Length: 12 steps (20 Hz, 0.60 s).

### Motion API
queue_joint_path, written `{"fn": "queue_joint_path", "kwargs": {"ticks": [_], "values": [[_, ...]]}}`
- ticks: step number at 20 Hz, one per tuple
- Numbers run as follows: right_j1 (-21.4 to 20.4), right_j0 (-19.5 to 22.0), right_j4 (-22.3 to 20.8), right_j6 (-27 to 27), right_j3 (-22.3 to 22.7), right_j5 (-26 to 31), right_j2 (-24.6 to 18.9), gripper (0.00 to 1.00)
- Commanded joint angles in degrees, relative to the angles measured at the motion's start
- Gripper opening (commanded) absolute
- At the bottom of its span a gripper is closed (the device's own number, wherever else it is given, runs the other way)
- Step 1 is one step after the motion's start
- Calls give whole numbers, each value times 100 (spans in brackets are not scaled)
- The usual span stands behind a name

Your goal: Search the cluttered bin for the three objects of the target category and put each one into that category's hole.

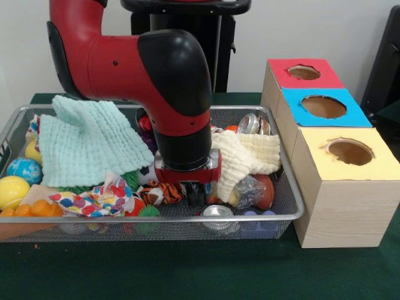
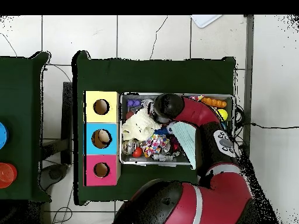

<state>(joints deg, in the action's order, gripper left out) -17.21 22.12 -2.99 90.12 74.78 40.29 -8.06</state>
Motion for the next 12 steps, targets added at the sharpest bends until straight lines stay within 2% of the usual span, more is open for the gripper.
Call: {"fn": "queue_joint_path", "kwargs": {"ticks": [1,3,6,12], "values": [[-1001,-419,-71,649,546,2588,476,0],[-1185,-520,-56,726,464,3108,571,0],[-1298,-565,-47,742,418,3415,599,0],[-1208,-489,-22,760,485,3053,522,0]]}}
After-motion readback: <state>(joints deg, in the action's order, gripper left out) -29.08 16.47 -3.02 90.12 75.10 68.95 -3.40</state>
